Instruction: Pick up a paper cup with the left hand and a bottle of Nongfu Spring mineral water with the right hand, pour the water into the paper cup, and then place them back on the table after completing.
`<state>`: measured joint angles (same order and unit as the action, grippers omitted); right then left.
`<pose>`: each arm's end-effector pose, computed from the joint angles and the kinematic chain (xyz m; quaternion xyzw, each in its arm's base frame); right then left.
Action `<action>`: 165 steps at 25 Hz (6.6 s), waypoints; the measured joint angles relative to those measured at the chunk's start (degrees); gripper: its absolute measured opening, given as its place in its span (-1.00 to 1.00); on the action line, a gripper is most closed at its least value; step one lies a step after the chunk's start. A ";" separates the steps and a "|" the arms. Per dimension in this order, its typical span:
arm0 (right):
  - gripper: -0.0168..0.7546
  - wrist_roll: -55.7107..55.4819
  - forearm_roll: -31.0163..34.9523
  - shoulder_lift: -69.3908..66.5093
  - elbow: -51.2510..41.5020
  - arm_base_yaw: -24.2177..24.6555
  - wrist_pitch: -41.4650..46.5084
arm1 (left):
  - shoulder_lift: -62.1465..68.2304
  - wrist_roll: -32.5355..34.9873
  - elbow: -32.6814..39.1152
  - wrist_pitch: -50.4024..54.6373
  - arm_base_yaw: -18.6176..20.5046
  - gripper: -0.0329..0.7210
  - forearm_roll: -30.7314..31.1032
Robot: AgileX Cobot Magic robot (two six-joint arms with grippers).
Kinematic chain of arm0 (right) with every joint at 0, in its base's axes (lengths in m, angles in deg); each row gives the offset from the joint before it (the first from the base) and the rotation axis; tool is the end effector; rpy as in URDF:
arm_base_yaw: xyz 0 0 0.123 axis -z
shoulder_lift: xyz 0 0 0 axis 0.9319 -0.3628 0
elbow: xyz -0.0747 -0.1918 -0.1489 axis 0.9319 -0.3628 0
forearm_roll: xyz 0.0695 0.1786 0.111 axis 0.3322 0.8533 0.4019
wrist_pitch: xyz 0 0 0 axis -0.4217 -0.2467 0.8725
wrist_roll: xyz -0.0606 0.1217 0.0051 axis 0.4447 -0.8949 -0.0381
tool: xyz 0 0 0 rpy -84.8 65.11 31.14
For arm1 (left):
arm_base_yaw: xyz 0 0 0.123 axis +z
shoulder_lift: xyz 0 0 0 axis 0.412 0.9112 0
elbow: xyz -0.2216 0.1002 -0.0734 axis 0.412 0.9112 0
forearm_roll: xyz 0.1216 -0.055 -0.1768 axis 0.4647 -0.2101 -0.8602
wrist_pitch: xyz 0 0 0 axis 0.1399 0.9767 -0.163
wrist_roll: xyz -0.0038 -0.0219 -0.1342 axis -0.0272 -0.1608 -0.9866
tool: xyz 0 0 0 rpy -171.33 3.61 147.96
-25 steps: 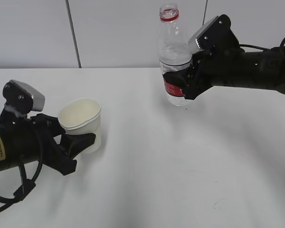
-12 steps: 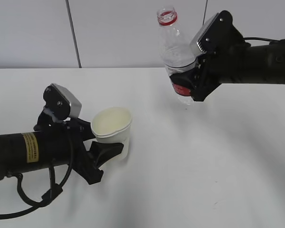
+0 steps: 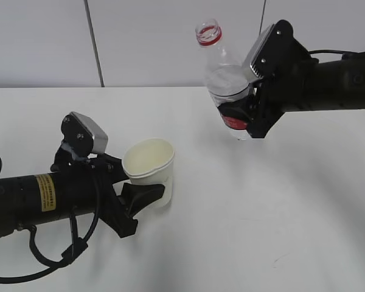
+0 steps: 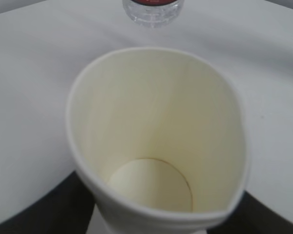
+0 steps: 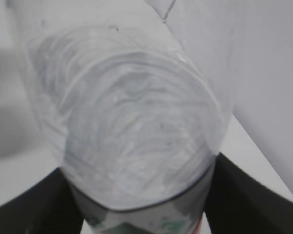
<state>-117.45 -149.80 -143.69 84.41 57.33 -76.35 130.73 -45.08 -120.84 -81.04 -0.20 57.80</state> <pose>0.3596 0.1307 0.1957 -0.4902 0.6959 0.0391 0.5233 0.2553 -0.1904 0.1080 0.3469 0.7505 -0.2965 0.4780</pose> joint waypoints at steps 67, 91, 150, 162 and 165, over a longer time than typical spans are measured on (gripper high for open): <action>0.29 31.46 -14.05 0.00 0.00 0.00 2.63 | 4.54 0.00 -3.31 -0.87 -5.60 0.16 4.71; 0.29 41.77 -14.05 0.00 0.00 0.00 5.03 | 4.54 0.00 -3.31 -0.73 -5.60 0.16 7.14; 0.29 55.28 -14.62 0.00 2.86 0.00 -0.21 | 4.54 0.00 -4.24 -1.20 -5.60 0.16 11.72; 0.29 56.77 -14.74 0.00 2.86 0.00 -0.30 | 4.54 0.00 -4.24 -1.20 -5.60 0.16 11.83; 0.29 56.95 -14.74 0.00 2.86 0.00 -0.30 | 4.54 0.00 -4.24 -1.20 -5.60 0.16 11.83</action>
<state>-60.50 -164.54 -143.69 87.28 57.33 -76.65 135.27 -45.08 -125.09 -82.24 -5.80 69.62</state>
